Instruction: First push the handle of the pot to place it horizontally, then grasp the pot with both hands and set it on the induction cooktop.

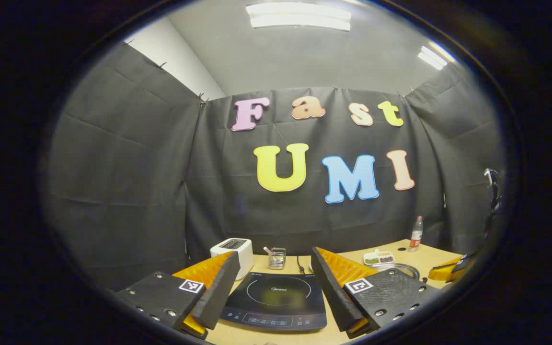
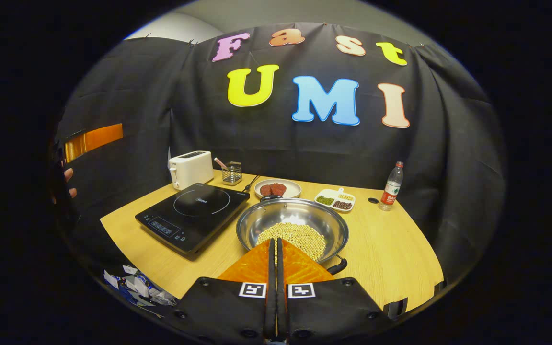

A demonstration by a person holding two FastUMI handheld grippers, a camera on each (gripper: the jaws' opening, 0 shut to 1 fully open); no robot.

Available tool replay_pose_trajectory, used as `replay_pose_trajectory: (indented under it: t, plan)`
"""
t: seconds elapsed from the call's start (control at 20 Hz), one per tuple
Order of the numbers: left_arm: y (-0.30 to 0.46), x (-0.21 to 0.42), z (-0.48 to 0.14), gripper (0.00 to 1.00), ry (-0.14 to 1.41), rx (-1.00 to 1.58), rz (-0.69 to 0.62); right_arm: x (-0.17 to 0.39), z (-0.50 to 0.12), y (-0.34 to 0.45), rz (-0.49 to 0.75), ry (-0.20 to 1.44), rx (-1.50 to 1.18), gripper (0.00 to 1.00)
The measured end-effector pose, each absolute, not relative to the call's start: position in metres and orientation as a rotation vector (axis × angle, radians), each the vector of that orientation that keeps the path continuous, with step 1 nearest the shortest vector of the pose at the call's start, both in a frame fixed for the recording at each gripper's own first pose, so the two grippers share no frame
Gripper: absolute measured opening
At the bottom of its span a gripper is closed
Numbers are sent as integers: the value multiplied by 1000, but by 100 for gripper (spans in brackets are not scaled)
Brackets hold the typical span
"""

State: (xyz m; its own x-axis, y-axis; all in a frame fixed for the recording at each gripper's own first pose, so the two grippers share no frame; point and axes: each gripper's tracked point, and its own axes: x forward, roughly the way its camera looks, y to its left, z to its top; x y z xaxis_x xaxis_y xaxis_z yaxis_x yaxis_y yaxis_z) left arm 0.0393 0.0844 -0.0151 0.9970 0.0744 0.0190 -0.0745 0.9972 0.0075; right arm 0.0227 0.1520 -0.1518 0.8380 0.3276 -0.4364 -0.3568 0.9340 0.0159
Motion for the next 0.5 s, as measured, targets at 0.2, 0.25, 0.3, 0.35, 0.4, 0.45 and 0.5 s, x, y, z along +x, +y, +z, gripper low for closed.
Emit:
replay_pose_trajectory:
  t: [0.2,0.25,0.3,0.35,0.4,0.45,0.5]
  plan:
    - [69,57,-23,89,5,-1,102,29,-180,150,417,532,-69,2]
    - [66,60,-25,89,10,-1,109,30,-186,149,431,553,-73,3]
    - [63,64,-25,89,12,3,116,32,-193,148,444,572,-77,2]
    - [59,66,-26,89,14,6,119,33,-199,146,455,591,-79,2]
    - [55,69,-27,89,17,10,123,35,-206,145,464,610,-79,3]
    - [52,71,-29,89,21,14,125,35,-211,144,472,631,-79,2]
    - [49,74,-31,89,28,18,129,37,-219,143,479,650,-78,2]
